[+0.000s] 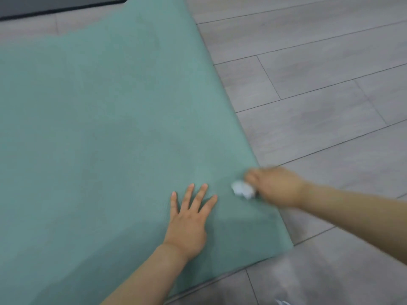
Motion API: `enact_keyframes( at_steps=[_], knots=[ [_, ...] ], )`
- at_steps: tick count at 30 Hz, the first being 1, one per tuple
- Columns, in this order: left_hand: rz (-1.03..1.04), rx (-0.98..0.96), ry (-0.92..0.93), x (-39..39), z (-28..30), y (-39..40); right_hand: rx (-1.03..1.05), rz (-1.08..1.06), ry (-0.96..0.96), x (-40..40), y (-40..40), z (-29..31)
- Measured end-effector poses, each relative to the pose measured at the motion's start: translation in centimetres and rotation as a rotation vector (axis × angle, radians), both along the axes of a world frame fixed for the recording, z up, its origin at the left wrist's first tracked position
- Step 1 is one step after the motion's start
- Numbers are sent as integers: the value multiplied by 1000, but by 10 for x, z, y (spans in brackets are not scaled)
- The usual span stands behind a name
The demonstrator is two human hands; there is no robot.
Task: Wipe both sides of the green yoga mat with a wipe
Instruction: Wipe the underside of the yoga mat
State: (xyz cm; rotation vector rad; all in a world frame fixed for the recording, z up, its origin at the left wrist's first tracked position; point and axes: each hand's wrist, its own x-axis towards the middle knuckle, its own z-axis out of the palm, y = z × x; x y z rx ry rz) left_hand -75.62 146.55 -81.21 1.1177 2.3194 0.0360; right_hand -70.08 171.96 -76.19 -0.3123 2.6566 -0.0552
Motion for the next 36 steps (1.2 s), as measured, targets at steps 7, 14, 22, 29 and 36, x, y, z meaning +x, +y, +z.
enact_keyframes(
  at_steps=[7, 14, 22, 29, 36],
  knots=[
    [-29, -4, -3, -5, 8, -1, -87, -632, 236, -119, 9, -18],
    [-53, -4, -25, -9, 7, -6, -114, -642, 133, 17, -13, -29],
    [-92, -37, -55, -15, 11, -6, 8, -608, -206, 124, -35, -12],
    [-162, 3, -67, -20, 11, -13, -113, -842, -35, 82, -20, 15],
    [-195, 199, -149, -44, 4, -35, -141, -1239, -236, -9, -13, 13]
  ],
)
